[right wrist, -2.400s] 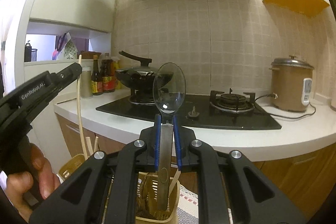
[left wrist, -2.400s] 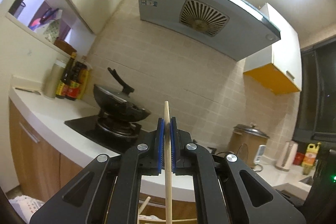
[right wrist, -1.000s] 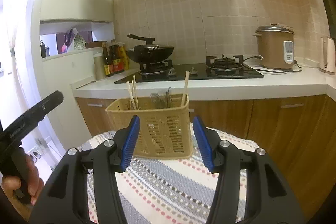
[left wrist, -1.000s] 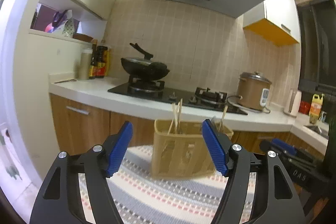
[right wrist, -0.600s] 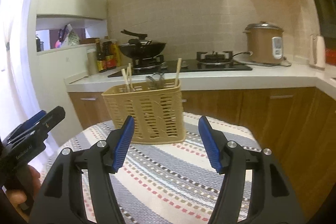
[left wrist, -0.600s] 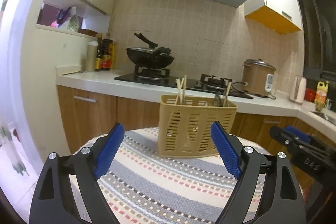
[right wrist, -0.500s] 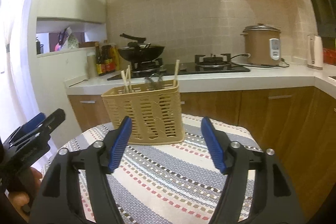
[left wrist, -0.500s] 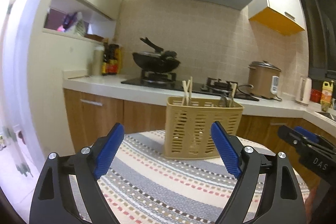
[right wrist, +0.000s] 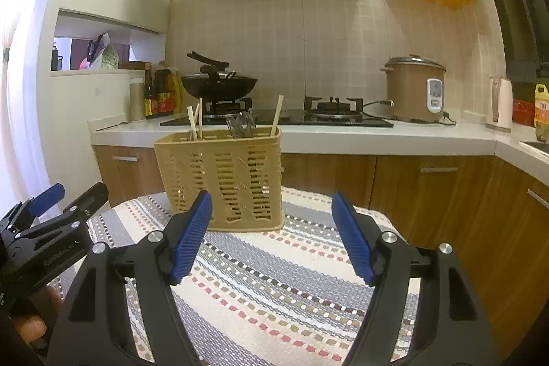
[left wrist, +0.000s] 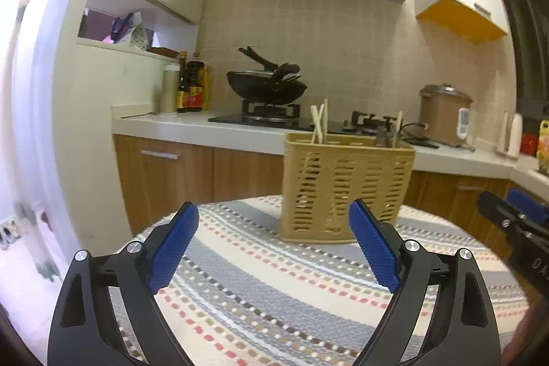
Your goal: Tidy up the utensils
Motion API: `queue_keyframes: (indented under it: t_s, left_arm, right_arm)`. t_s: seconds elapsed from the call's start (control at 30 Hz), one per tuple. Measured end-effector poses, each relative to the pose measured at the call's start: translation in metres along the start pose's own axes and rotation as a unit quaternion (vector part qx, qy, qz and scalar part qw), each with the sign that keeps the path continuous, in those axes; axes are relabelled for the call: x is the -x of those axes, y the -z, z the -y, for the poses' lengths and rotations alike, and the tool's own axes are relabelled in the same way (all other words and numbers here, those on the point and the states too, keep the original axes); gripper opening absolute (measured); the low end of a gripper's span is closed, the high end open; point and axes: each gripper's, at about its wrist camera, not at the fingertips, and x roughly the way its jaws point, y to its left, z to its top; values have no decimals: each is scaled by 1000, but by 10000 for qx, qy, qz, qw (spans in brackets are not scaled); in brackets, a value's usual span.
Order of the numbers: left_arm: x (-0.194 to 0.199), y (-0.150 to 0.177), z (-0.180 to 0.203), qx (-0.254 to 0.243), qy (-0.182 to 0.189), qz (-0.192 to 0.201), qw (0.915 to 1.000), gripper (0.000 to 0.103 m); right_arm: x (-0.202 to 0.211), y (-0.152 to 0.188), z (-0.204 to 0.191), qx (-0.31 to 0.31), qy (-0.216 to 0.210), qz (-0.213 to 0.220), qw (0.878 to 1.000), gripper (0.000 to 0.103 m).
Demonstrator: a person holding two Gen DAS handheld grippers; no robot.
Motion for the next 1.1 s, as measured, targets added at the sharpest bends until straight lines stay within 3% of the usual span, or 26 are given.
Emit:
queue_keyframes:
  t_s: [0.2, 1.1]
  left_arm:
    - [0, 0, -1, -45, -149, 8, 9999, 95]
    - [-1, 2, 8, -242, -54, -86, 9997, 95]
  right_arm:
    - [-1, 1, -3, 47, -35, -47, 10000, 70]
    - [-9, 4, -6, 40, 28, -220, 9997, 73]
